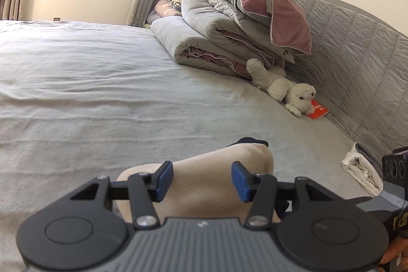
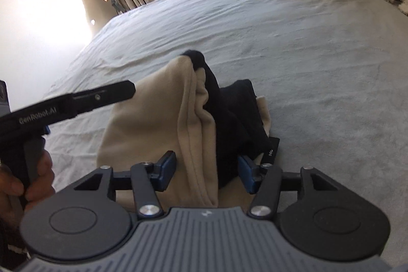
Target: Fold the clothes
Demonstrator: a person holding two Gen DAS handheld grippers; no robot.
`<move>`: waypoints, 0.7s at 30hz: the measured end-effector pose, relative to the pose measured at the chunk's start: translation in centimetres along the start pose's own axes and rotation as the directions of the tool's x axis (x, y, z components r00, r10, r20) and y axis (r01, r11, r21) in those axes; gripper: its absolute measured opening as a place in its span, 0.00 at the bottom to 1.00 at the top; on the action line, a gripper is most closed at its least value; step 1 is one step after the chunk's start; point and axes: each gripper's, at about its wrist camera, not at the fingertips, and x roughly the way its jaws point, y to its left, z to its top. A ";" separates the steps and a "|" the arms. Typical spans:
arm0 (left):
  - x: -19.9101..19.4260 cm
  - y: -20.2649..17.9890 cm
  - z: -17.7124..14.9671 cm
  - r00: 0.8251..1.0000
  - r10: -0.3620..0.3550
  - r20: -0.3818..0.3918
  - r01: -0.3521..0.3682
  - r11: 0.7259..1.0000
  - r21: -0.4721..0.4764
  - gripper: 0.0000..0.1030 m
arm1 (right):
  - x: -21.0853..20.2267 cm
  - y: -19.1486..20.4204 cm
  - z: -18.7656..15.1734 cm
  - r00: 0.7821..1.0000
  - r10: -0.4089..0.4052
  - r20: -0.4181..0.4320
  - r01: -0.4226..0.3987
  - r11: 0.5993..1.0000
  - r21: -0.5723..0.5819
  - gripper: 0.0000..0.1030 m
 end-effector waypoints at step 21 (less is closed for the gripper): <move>2.9 -3.2 -4.1 0.999 -0.006 0.051 -0.004 0.980 0.197 0.48 | -3.4 -4.6 0.5 0.997 0.072 -0.016 -0.067 0.977 0.200 0.19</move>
